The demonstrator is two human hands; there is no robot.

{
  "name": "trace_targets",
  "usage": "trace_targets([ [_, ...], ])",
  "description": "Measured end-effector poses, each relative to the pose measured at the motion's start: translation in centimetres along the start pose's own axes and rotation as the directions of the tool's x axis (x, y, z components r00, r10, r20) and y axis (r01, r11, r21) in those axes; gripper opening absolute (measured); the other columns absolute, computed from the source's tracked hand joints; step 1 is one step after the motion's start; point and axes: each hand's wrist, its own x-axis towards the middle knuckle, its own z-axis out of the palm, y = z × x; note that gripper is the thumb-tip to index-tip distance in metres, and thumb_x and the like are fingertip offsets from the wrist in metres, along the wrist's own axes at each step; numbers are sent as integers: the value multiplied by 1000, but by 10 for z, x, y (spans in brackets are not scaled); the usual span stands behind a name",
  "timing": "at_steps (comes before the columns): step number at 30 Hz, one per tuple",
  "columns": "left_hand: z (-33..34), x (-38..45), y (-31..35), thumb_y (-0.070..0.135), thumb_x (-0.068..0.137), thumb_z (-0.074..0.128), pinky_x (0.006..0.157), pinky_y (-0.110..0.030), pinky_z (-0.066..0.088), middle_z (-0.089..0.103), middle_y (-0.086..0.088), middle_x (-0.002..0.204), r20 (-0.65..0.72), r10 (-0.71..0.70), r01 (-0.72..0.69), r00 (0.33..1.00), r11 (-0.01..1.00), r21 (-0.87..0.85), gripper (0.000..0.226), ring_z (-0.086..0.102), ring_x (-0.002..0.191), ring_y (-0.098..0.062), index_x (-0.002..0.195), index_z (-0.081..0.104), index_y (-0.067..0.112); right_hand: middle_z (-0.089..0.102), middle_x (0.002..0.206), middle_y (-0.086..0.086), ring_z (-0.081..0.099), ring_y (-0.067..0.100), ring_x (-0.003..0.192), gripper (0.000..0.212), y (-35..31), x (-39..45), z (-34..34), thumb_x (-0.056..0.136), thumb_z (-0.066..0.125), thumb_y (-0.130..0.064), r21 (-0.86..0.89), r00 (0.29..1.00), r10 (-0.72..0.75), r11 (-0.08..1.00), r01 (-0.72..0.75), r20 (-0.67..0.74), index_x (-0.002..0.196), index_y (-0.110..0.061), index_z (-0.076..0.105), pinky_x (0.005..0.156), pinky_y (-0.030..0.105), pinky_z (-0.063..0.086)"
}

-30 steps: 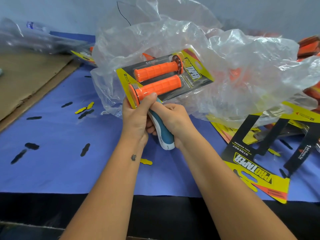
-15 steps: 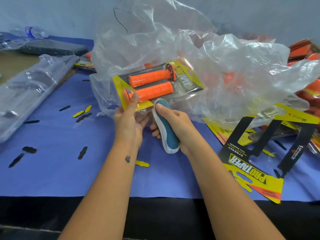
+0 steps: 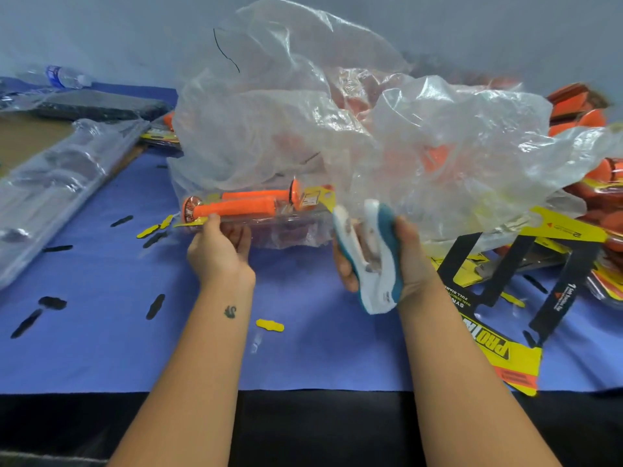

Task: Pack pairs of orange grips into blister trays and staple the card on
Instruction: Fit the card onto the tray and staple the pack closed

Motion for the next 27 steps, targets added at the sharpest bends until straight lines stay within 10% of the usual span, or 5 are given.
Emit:
trace_targets([
  [8,-7,11,33,1,89,42,56,-21,49,55,0,69,168,143,-148,975,989,14,20,56,62,-11,79,52,16,68,87,10,65,22,73,81,-11,3,-2,34,87,-64,143,914,-191,956,256,-358,91,-9,68,66,28,53],
  [12,-19,18,43,15,98,34,98,-31,48,60,-15,115,481,-4,-65,877,990,127,26,59,107,-24,107,58,10,62,125,10,63,16,86,68,-7,6,-4,75,62,-57,196,888,-97,959,204,-449,130,-16,61,74,26,54],
  [15,-30,20,45,27,99,31,116,-46,30,49,-23,138,538,-233,83,810,954,288,31,46,131,-34,97,59,13,74,98,-1,69,12,82,41,-3,9,-5,75,65,-57,122,901,-68,984,132,-428,92,-23,80,81,26,54],
  [22,-24,9,35,26,94,46,57,-29,58,73,-8,71,418,-362,109,833,849,517,46,71,61,-21,64,77,12,61,120,12,63,30,100,65,4,12,-10,77,63,-59,145,958,29,989,13,-286,123,-13,64,94,44,46],
  [27,-16,14,25,17,96,52,53,-18,51,70,1,62,467,-180,-117,866,835,538,21,66,55,-9,80,65,12,76,91,3,73,15,82,41,4,11,-10,62,73,-51,53,937,47,998,-30,-347,86,-18,81,71,26,57],
])
